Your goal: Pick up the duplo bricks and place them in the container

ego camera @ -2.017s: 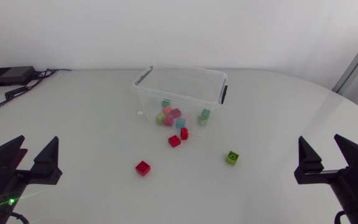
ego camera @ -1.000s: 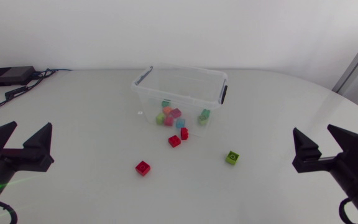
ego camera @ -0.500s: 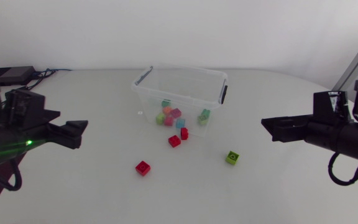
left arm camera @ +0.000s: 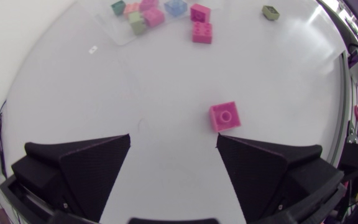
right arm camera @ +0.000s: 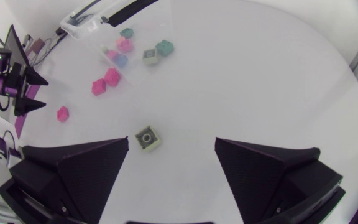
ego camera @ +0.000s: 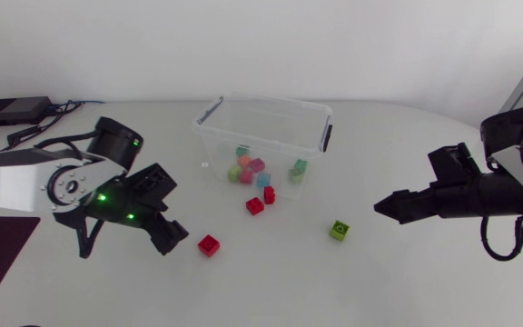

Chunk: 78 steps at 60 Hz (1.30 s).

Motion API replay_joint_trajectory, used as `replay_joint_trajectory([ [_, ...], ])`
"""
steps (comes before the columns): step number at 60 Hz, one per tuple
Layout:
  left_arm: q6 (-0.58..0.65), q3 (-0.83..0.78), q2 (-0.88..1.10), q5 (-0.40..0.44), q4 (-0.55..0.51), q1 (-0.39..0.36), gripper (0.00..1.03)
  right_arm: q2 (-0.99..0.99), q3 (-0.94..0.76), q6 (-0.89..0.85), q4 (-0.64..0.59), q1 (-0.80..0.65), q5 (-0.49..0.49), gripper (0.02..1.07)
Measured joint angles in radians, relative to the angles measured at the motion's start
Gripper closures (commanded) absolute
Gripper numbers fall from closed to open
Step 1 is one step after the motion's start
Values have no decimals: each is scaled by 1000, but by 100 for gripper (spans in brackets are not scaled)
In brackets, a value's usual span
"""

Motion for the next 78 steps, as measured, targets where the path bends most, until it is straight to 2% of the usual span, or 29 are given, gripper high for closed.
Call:
replay_joint_trajectory([
  [12,-1,50,99,7,-9,-76,7,29,14,-134,-26,69,29,6],
  [34,-50,120,212,19,-12,-138,8,130,14,-214,-38,148,59,6],
  [41,-58,132,256,21,-12,-148,13,135,14,-231,-38,185,83,6],
  [46,-58,136,291,21,-13,-150,21,149,22,-244,-38,217,100,6],
  [52,-69,136,316,21,-18,-151,42,180,40,-263,-38,237,103,6],
  [56,-74,140,320,22,-20,-151,50,205,51,-270,-35,243,107,6],
  [65,-73,147,324,53,-47,-151,73,256,74,-286,-30,253,118,7],
  [71,-61,148,320,73,-72,-151,79,282,86,-289,-22,269,130,7],
  [78,-49,148,272,76,-92,-151,79,315,92,-303,2,298,158,7],
])
